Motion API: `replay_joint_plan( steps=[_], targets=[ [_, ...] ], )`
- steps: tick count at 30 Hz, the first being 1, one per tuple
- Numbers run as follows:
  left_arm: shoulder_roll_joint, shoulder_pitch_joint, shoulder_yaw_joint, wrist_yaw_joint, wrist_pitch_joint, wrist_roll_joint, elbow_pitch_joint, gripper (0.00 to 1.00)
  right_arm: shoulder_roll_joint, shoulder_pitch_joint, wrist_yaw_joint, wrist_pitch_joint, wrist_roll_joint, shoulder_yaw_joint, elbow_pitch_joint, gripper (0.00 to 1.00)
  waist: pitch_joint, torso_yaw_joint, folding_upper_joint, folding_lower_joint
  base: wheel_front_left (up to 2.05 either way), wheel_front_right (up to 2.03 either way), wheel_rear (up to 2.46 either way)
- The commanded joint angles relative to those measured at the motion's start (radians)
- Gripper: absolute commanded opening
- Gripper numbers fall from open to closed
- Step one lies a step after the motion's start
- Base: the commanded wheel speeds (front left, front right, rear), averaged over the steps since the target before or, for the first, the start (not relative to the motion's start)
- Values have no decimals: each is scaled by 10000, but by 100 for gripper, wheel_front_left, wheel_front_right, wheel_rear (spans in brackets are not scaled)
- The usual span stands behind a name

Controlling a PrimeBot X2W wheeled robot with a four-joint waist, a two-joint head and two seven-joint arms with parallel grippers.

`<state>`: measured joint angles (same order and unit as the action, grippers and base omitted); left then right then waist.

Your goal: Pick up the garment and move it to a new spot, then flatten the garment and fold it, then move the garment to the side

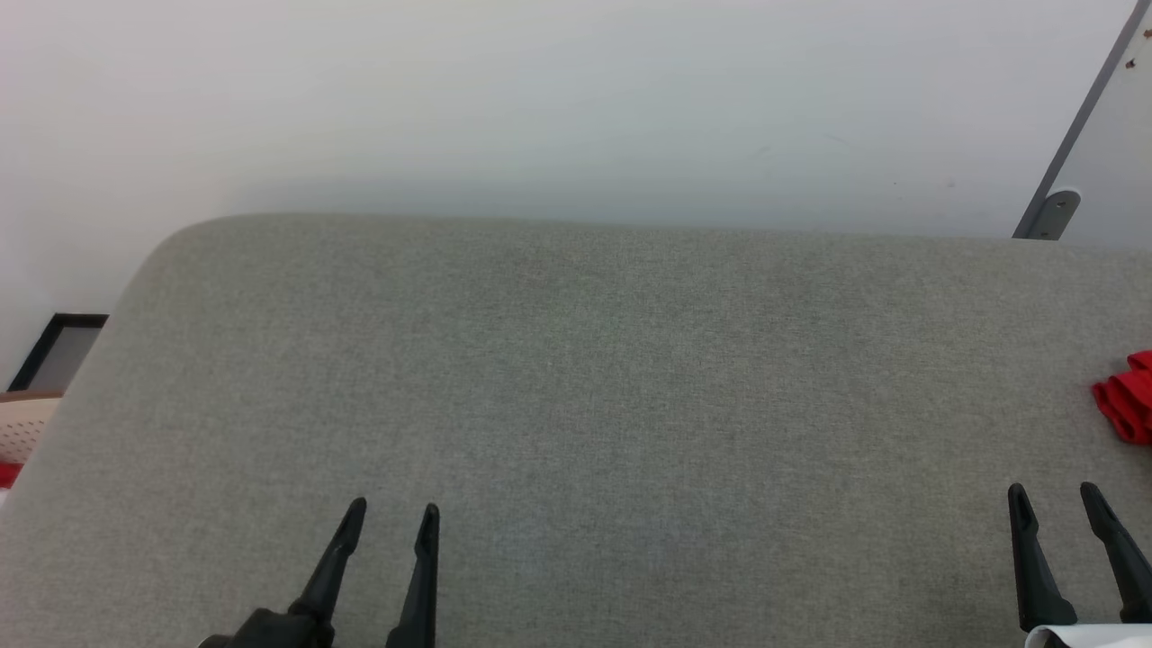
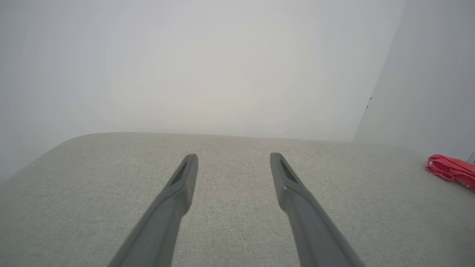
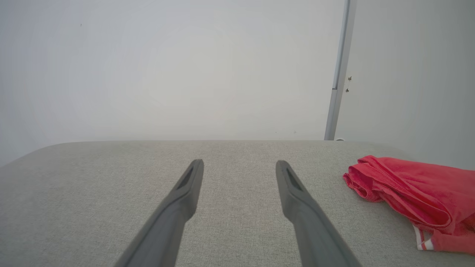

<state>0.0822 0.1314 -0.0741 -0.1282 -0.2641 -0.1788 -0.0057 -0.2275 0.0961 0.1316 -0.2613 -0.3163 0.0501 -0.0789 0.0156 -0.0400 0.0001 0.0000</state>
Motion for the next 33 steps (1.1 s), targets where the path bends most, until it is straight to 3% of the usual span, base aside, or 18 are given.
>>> replay_joint_plan(
  steps=[1,12,13,17,33],
  targets=[
    [23,-51,5,-37,7,-6,24,100,8,-44,-20,-45,-88,-43,7,100,-8,3,-1,0,0,0,0],
    [47,-67,-108,-37,7,-219,46,100,101,-98,-20,-45,-108,-165,74,100,-76,17,-1,0,0,0,0],
    [29,-33,-102,0,0,-203,40,0,82,-16,0,0,0,-176,40,0,-77,18,-1,0,0,0,0],
    [-13,93,-151,7,6,-284,354,0,229,88,0,46,-60,-242,-275,0,-82,24,-1,0,0,0,0],
    [94,-403,41,17,583,-3271,755,0,491,-350,-2,737,-2674,-117,-536,0,-95,69,-1,0,0,0,0]
  ],
)
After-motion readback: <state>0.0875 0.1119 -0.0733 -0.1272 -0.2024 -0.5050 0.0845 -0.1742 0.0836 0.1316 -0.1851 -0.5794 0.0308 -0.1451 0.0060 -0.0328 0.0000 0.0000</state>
